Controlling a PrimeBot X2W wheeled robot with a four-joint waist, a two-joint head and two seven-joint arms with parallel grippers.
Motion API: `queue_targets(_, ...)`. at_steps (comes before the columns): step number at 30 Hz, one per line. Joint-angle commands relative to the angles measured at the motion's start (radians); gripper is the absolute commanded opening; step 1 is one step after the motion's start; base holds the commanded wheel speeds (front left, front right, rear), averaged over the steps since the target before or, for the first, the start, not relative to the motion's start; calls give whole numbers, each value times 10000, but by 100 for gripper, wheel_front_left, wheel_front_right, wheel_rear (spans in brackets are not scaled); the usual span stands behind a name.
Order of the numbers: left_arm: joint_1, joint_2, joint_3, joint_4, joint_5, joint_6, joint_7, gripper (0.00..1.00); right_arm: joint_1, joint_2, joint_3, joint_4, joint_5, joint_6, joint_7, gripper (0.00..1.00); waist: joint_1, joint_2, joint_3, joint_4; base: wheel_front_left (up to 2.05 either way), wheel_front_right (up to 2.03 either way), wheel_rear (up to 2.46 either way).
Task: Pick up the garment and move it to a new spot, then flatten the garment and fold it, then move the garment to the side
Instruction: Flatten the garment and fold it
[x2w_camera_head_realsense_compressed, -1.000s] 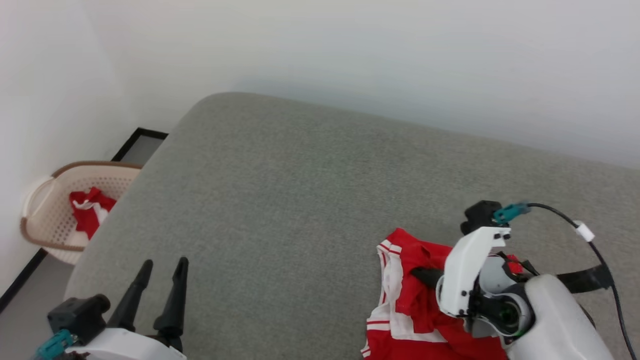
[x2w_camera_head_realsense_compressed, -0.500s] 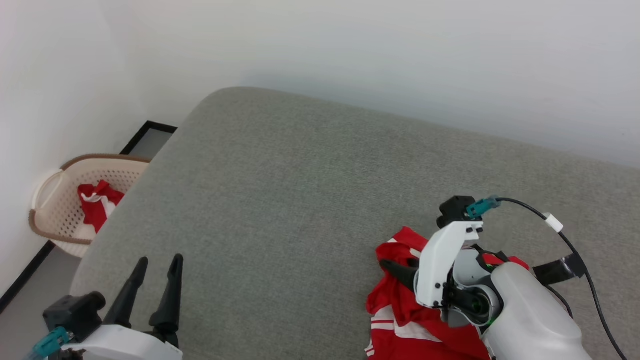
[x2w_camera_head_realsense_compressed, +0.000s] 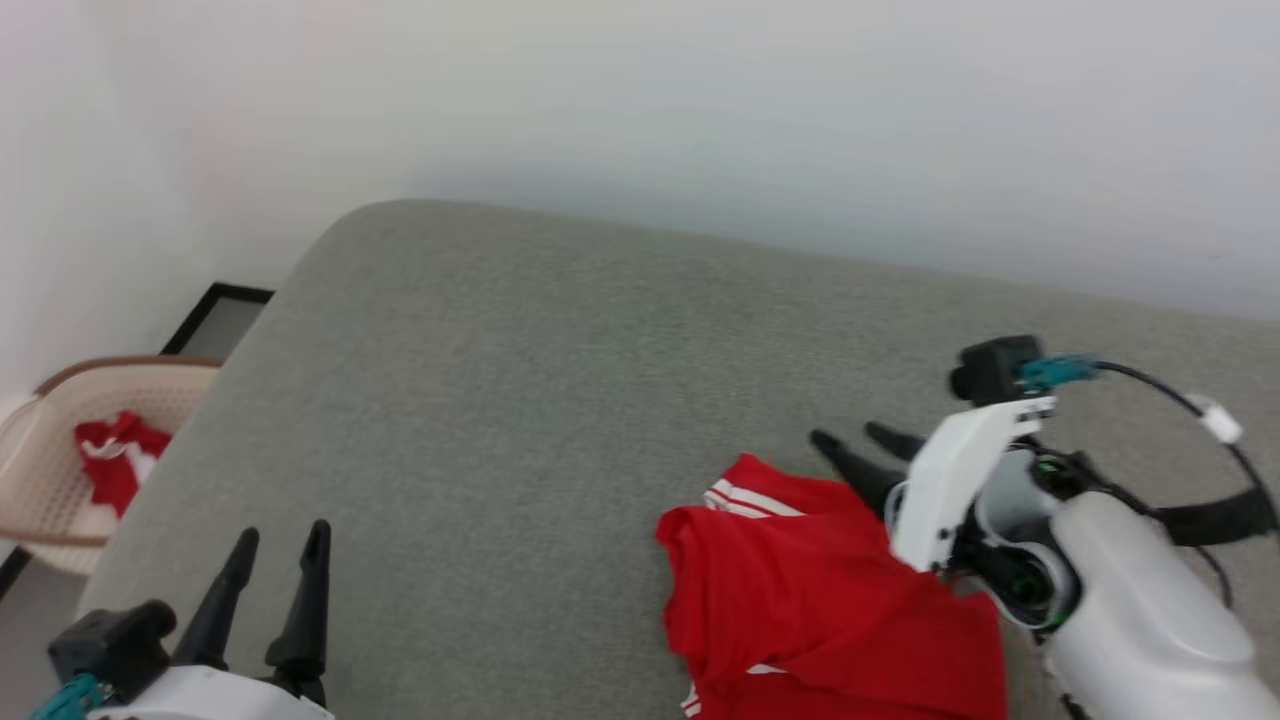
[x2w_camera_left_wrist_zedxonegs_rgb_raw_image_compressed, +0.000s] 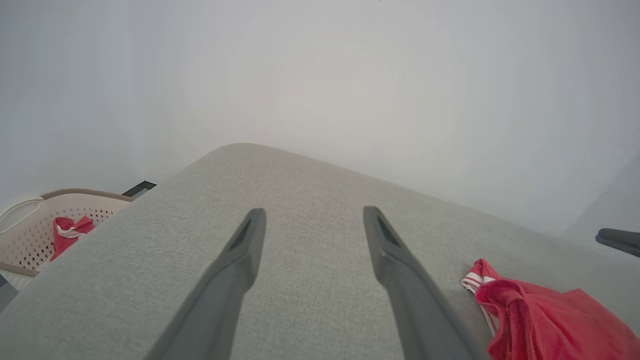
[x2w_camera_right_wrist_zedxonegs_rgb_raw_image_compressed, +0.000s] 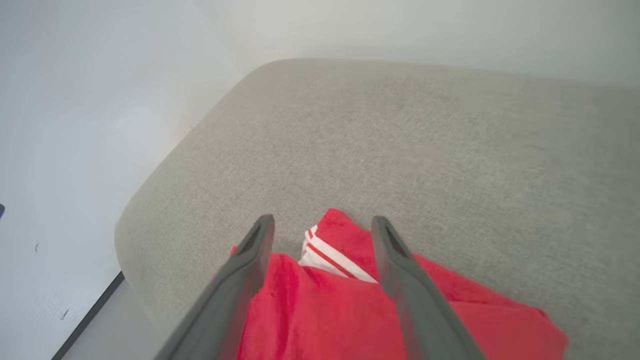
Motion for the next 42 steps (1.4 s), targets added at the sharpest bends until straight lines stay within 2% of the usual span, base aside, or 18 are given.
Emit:
queue_targets(1, 103, 37, 84, -30, 47, 38, -56, 100, 275, -244, -12, -208, 137, -17, -350, 100, 0, 0, -79, -530, 0, 0, 0)
queue_targets(13, 479, 211, 700, -77, 153, -19, -80, 100, 1154, -1883, -341, -1484, 2, -17, -2740, 100, 0, 0, -140, -2085, 0, 0, 0)
queue_targets(24, 841, 63, 1269, -160, 372, -90, -66, 100, 2228, -2845, -1072, -1911, -502, -17, -4637, 100, 0, 0, -136, -2916, 0, 0, 0)
queue_targets(34, 1170, -183, 1820, 41, 755, -246, -63, 100, 3476, -3064, -1997, -1956, -931, -17, -5636, 100, 0, 0, -202, -3082, 0, 0, 0)
queue_targets(42, 1421, -375, 2223, 214, 1017, -416, -64, 100, 4273, -2835, -2765, -2168, -1456, -17, -5678, 100, 0, 0, -283, -2986, 0, 0, 0)
